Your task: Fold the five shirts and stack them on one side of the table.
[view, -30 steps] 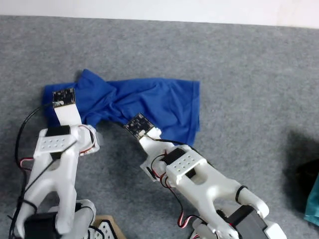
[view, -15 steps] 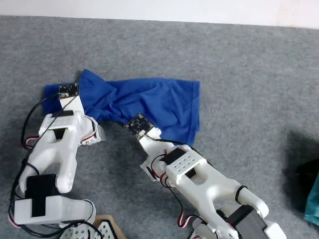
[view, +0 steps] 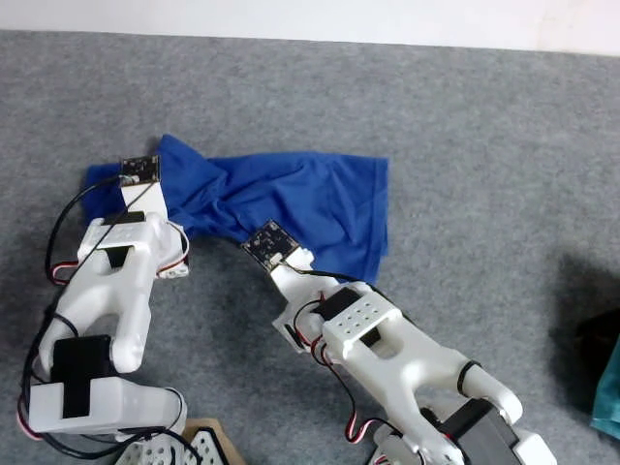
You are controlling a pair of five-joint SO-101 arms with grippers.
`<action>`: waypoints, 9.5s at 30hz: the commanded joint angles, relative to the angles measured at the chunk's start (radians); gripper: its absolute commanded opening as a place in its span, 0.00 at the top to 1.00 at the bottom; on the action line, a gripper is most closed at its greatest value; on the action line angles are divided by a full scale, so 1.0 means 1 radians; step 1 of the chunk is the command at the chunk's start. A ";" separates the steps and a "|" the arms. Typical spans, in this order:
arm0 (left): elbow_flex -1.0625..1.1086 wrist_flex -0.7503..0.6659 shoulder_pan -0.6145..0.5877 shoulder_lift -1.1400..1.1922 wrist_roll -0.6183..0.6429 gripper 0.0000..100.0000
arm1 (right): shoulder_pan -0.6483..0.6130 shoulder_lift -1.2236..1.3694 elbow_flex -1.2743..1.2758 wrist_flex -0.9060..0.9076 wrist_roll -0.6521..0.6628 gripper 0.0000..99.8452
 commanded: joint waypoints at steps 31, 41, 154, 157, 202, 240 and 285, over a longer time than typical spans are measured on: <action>0.105 0.261 -0.025 -0.509 -0.252 0.96 | -0.005 -0.001 -0.033 -0.016 0.012 0.87; 0.205 0.026 -0.031 -0.496 -0.250 0.72 | -0.005 -0.001 -0.033 -0.016 0.012 0.87; -0.835 0.532 -0.081 0.094 -0.012 0.51 | -0.005 0.074 -0.053 -0.015 0.012 0.87; -0.615 0.465 -0.048 -0.021 -0.012 0.52 | -0.005 0.076 -0.054 -0.016 0.012 0.87; -0.791 -0.109 -0.042 0.479 -0.009 0.94 | -0.005 0.082 -0.056 -0.016 0.012 0.87; -0.506 0.157 -0.047 0.366 -0.017 0.99 | 0.305 -0.381 0.024 0.090 -0.129 0.87; -0.084 -0.163 -0.036 0.044 -0.018 0.99 | 0.596 0.647 -0.819 -0.153 -0.198 0.83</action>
